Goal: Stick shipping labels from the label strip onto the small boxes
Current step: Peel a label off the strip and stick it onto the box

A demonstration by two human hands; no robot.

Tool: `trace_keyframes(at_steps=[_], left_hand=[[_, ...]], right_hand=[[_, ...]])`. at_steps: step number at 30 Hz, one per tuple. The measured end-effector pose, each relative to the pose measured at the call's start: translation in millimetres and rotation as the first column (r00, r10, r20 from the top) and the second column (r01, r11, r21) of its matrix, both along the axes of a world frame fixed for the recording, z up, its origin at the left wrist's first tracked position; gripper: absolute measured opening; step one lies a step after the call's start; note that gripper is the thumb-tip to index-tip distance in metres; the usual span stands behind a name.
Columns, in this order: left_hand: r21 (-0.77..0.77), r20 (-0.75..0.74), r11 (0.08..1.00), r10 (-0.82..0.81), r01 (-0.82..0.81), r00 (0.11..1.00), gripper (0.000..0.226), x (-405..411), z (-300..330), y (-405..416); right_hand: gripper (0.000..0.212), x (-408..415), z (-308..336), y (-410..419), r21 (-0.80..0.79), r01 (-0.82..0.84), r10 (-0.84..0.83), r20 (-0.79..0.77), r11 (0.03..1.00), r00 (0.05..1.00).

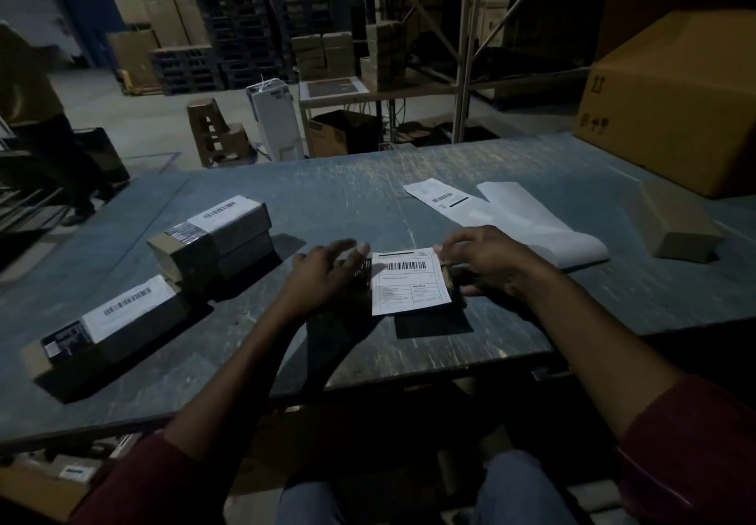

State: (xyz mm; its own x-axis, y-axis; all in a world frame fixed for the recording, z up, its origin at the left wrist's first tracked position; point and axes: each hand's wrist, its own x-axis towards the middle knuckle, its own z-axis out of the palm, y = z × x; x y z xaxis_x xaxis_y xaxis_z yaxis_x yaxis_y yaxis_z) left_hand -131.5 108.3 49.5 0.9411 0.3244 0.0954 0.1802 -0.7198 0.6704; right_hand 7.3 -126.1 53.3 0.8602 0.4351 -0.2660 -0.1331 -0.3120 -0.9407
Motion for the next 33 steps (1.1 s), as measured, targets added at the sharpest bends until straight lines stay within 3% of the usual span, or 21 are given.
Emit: trace_keyframes(at_steps=[3, 7, 11, 13, 17, 20, 24, 29, 33], left_hand=[[-0.236, 0.000, 0.971, 0.041, -0.039, 0.999, 0.055, -4.6, 0.3, 2.9], [-0.413, 0.026, 0.911, 0.025, -0.012, 0.999, 0.033, -5.0, 1.9, 5.3], [-0.536, 0.170, 0.844, 0.092, 0.013, 0.981, 0.019, -8.0, 5.0, 1.3], [-0.531, 0.273, 0.845, 0.098, 0.065, 0.957, 0.013, -8.8, 11.0, -1.5], [-0.455, 0.419, 0.885, 0.112, 0.102, 0.901, 0.031, -9.9, 26.1, -4.1], [-0.440, 0.455, 0.891, 0.112, 0.113, 0.884, 0.051, -13.5, 31.7, -7.0], [-0.490, 0.473, 0.858, 0.111, 0.156, 0.874, 0.056, -17.9, 34.3, -10.7], [-0.595, 0.261, 0.792, 0.030, 0.136, 0.965, 0.091, -15.7, 48.4, -23.0], [-0.639, 0.260, 0.765, 0.123, 0.075, 0.958, 0.082, -15.3, 56.3, -35.1]], right_hand=[[0.004, 2.6, 1.0, -8.0, 0.017, -0.014, 0.014, -0.032, 1.000, 0.999], [0.020, -4.3, 0.8, -9.5, 0.013, -0.024, 0.024, -0.043, 1.000, 0.999], [0.022, -8.0, 6.0, -10.9, 0.220, 0.092, -0.079, -0.064, 0.971, 0.995], [0.028, -7.6, 14.4, -11.3, 0.340, 0.054, -0.032, -0.069, 0.939, 0.997], [0.042, -10.8, 33.2, -19.5, 0.535, -0.114, 0.222, -0.141, 0.837, 0.965], [0.045, -17.0, 41.5, -26.0, 0.526, -0.292, 0.355, -0.021, 0.799, 0.934], [0.053, -23.5, 43.9, -30.0, 0.372, -0.381, 0.314, 0.228, 0.847, 0.922], [0.061, -28.9, 42.2, -33.0, 0.361, -0.382, 0.284, 0.297, 0.851, 0.912], [0.055, -30.4, 45.1, -30.2, 0.370, -0.402, 0.310, 0.283, 0.838, 0.908]])
